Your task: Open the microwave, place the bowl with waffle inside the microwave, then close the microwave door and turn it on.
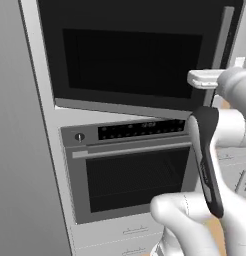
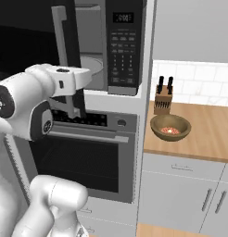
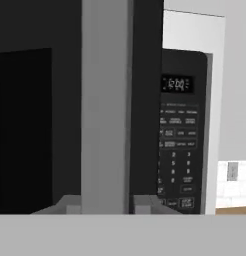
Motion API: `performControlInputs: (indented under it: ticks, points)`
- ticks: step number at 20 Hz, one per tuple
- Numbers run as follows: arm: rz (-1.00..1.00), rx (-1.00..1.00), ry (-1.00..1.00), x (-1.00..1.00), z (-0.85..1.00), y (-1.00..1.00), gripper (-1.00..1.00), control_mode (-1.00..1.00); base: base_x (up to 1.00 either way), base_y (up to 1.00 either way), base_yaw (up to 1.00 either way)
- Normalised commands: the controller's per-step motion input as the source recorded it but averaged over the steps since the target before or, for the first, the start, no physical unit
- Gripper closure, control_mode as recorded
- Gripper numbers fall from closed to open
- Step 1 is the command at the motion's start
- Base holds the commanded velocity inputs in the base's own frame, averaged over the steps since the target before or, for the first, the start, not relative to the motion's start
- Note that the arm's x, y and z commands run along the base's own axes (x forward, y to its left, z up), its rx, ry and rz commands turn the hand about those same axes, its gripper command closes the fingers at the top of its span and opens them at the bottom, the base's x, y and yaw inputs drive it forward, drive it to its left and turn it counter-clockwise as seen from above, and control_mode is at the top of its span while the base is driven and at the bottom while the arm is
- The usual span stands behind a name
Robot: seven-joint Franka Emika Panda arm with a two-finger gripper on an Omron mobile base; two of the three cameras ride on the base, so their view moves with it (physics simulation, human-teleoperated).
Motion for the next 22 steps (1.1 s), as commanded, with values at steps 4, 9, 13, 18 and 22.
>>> performControlInputs:
  ticks: [4,9,13,18,22]
  points:
    - [-0.04,-0.03,0.05,-0.98,-0.01,0.33,1.0,-1.0,0.0,0.0,0.0]
    - [0.0,-0.06,0.03,-0.94,-0.07,0.52,1.0,-1.0,0.0,0.0,0.0]
    - [0.0,-0.03,0.0,-0.71,0.0,0.38,1.0,-1.0,0.0,0.0,0.0]
    - [0.0,0.0,0.0,-0.02,0.0,0.01,1.0,-1.0,0.0,0.0,0.0]
    - [0.0,0.0,0.0,0.0,0.0,0.0,-1.0,-1.0,0.0,0.0,0.0]
